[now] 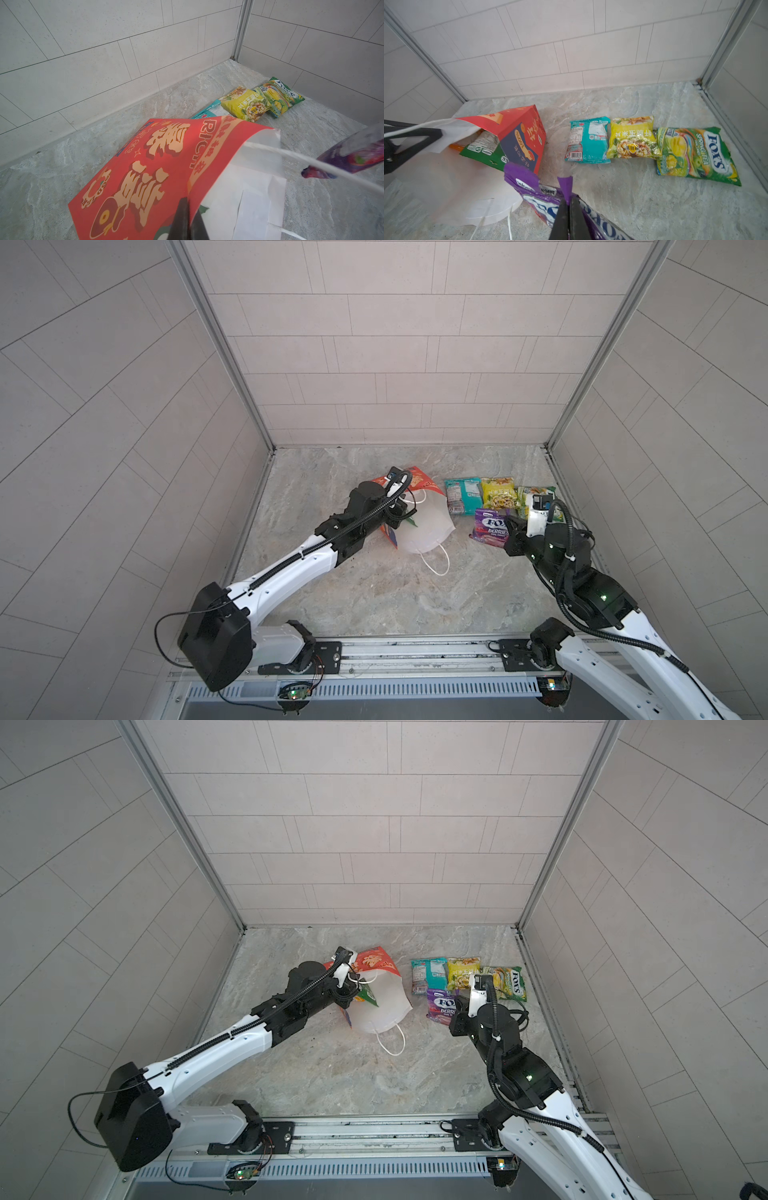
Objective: Take the snacks out of the paper bag
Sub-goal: Place the snack at the middle-right of the table.
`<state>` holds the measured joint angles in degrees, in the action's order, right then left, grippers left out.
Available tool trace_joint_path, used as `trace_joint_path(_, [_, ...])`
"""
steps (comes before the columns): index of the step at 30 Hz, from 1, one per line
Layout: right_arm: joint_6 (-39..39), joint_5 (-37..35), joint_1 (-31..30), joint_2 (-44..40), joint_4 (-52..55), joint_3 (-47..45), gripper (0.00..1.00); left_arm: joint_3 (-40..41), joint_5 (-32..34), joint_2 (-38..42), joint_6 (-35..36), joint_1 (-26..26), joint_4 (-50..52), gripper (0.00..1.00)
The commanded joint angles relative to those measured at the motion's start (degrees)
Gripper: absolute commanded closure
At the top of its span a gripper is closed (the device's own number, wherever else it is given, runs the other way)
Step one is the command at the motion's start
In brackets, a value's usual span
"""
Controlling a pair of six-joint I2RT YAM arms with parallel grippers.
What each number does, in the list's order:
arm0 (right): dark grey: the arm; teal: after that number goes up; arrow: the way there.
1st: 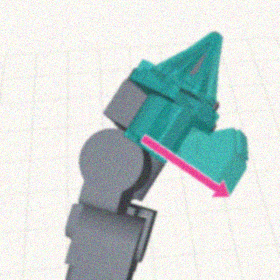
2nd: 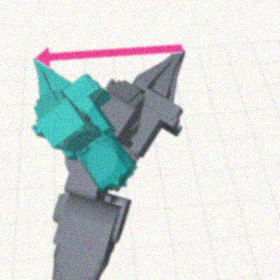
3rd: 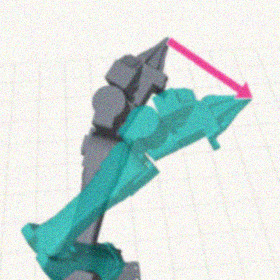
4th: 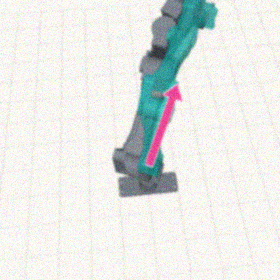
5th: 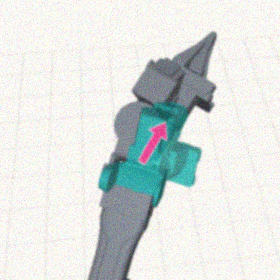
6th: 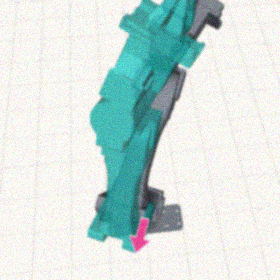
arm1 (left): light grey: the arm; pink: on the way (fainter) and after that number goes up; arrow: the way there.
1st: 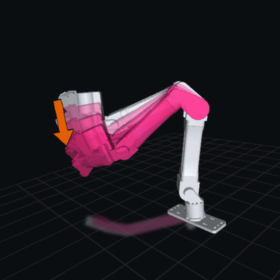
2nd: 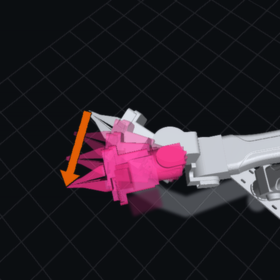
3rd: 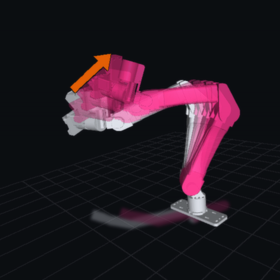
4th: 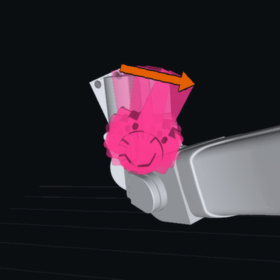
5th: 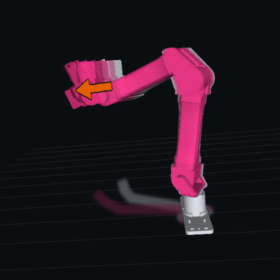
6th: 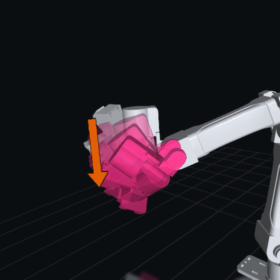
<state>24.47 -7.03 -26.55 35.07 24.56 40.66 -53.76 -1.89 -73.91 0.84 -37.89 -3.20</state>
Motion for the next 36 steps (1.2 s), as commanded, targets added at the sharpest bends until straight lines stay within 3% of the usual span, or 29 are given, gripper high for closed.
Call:
trace_joint_path(1, [3.3,5.8,1.0,1.8,-2.1,-0.7,1.0,0.4,0.7,0.8,-0.9,0.3,-1.3,1.0])
trace_joint_path(6, [9.7,8.9,2.7,7.4,-1.7,-1.8,1.0,0.6,0.9,0.6,-1.0,0.3,-1.5,1.0])
trace_joint_path(10, [15.2,10.9,9.9,8.9,-1.3,-4.1,1.0,0.7,0.8,0.4,-1.2,0.3,-1.7,1.0])
trace_joint_path(18, [9.4,17.9,26.2,12.0,1.4,-6.8,1.0,0.0,-0.1,0.4,-1.2,0.3,-1.8,1.0])
trace_joint_path(21, [6.0,13.1,27.1,14.2,5.3,-5.5,1.0,0.4,-0.1,0.4,-1.5,0.3,-2.0,1.0])
trace_joint_path(25, [3.5,13.1,29.8,18.3,6.1,-5.5,1.0,0.5,-0.6,-0.2,-1.9,0.3,-2.6,1.0])
trace_joint_path(32, [1.2,5.7,34.9,21.4,11.6,-1.2,0.97,1.0,-0.8,-0.2,-2.2,0.3,-3.4,1.0])
trace_joint_path(33, [1.2,5.1,35.4,21.1,11.9,-0.9,0.95,1.1,-0.8,-0.1,-2.2,0.3,-3.5,1.0])
trace_joint_path(36, [1.6,8.9,35.5,21.2,11.4,-0.2,0.66,1.0,-1.3,-0.4,-2.3,0.3,-3.6,1.0])
